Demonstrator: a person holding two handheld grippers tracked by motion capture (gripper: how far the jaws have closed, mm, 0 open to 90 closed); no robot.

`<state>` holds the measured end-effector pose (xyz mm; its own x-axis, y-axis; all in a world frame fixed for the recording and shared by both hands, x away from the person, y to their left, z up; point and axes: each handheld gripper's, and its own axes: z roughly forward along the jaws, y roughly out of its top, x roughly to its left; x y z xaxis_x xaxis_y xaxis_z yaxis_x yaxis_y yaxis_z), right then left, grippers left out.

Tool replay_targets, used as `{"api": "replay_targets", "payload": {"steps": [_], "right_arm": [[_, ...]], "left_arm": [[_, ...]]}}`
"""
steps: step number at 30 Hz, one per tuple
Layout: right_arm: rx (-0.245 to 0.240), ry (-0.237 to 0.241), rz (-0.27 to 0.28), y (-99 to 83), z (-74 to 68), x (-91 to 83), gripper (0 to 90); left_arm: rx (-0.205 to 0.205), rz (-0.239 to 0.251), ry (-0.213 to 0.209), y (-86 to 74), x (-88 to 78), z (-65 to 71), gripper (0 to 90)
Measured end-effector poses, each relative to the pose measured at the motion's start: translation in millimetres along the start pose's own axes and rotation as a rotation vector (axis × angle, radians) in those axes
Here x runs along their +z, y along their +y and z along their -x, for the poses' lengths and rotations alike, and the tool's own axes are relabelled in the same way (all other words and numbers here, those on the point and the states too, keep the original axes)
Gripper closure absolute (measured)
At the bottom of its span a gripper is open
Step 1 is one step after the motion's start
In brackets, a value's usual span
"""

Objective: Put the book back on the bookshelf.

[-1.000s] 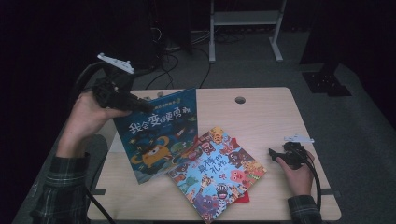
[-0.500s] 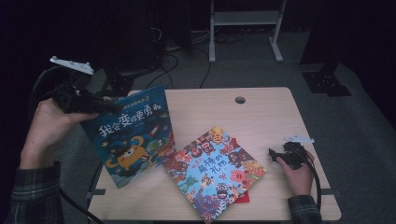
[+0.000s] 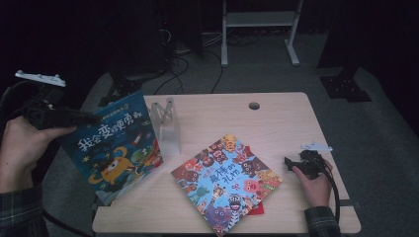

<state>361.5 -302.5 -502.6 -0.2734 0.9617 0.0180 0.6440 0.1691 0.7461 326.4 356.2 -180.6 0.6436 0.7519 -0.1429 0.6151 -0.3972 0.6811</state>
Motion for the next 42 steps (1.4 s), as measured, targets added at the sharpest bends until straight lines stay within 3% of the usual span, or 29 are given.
{"api": "replay_targets", "payload": {"steps": [8, 16, 22, 29, 35, 42], "right_arm": [[0.001, 0.0, 0.0, 0.0, 0.0, 0.0, 21.6], [0.0, 0.0, 0.0, 0.0, 0.0, 0.0, 21.6], [0.0, 0.0, -0.001, 0.0, 0.0, -0.1, 21.6], [0.0, 0.0, -0.001, 0.0, 0.0, 0.0, 21.6], [-0.001, 0.0, -0.001, 0.0, 0.0, 0.0, 21.7], [-0.001, 0.001, 0.0, 0.0, -0.1, -0.1, 21.8]], "left_arm": [[-0.085, 0.046, 0.101, -20.0, -18.2, -18.7, 82.8], [-0.143, 0.042, 0.166, -28.9, -18.5, -35.1, 82.8], [-0.177, 0.065, 0.209, -33.4, -16.5, -45.4, 82.8], [-0.189, 0.13, 0.257, -28.5, -6.8, -55.6, 82.7], [-0.197, 0.129, 0.263, -20.6, 3.6, -64.0, 82.7], [-0.178, 0.151, 0.302, -11.8, 20.7, -77.1, 82.7]]}}
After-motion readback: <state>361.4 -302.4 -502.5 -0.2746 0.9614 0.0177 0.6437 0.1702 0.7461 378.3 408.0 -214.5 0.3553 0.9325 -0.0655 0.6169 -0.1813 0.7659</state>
